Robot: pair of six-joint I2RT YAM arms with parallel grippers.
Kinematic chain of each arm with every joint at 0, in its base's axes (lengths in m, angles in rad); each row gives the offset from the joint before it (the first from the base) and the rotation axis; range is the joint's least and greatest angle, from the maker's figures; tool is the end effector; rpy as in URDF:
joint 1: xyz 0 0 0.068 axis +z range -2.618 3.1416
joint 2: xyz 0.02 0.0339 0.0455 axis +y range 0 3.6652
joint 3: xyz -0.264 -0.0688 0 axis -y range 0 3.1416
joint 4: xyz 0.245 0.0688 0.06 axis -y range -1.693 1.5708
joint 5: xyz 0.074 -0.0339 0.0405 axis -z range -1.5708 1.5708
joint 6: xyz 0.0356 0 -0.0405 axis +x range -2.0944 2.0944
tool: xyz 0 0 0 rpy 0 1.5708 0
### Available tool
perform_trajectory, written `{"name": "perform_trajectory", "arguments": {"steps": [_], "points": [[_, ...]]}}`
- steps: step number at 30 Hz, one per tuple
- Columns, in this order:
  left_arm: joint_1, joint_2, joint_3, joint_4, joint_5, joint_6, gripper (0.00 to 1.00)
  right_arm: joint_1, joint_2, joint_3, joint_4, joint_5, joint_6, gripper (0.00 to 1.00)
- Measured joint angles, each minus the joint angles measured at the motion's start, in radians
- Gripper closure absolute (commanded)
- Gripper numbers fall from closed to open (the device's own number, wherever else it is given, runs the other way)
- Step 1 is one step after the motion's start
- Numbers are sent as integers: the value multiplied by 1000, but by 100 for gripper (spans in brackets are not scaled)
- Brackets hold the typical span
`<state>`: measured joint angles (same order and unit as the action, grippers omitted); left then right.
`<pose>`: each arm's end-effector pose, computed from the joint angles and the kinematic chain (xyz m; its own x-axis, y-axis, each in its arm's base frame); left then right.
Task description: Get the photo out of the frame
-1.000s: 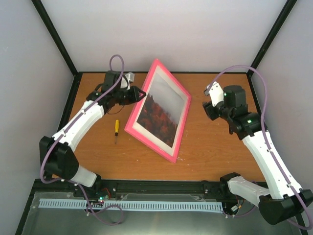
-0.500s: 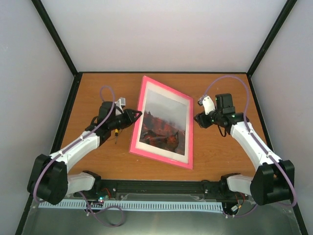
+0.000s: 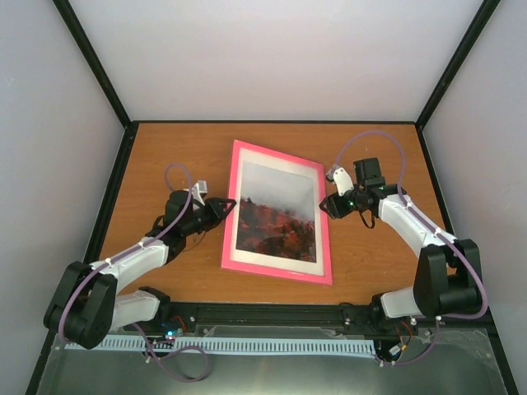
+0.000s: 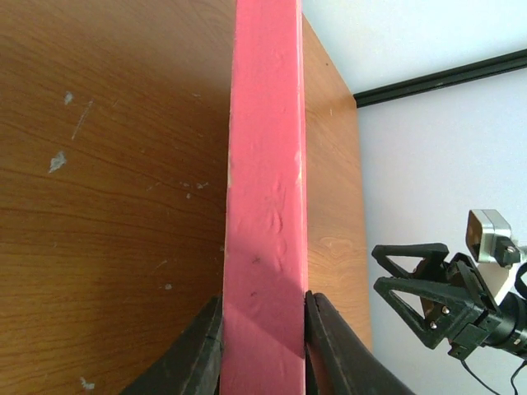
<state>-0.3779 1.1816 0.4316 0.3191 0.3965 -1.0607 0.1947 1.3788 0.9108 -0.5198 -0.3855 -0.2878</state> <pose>0.2153 -0.1002 0.1900 -0.7712 -0.5600 -0.3029 -0.0134 0.4899 -0.8717 0.2665 0.0662 0.2264 -0.6768 -0.4015 -0.6170 -0.5991 0.7875 0.1447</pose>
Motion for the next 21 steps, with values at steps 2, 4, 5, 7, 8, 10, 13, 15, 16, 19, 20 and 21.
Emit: {"name": "perform_trajectory", "arguments": {"steps": [2,4,5,7,8,10,13,15,16,19,20,21], "points": [[0,-3,-17,10,-5,0,78,0,24,0,-2,-6,0,41],[0,-13,-38,19,-12,-2,75,0,37,0,-5,-13,-1,41],[0,-20,-49,23,-16,-3,75,0,39,0,-6,-15,-1,41],[0,-37,-82,18,-39,2,73,0,40,0,-6,-16,-2,41],[0,-41,-97,12,-54,10,72,0,40,0,-6,-17,-3,41],[0,-42,-109,0,-81,29,71,0,42,0,-6,-19,-3,41],[0,-41,-109,-35,-127,62,63,0,49,0,-7,-19,-3,41],[0,-37,-109,-68,-156,81,53,0,54,0,-8,-19,-3,41],[0,-33,-108,-94,-172,89,49,0,56,0,-8,-19,-3,41],[0,-23,-107,-165,-214,102,42,0,58,0,-9,-19,-3,41],[0,-23,-106,-178,-224,106,41,0,58,0,-10,-19,-3,41],[0,-23,-102,-193,-230,109,40,0,58,0,-10,-19,-3,41]]}}
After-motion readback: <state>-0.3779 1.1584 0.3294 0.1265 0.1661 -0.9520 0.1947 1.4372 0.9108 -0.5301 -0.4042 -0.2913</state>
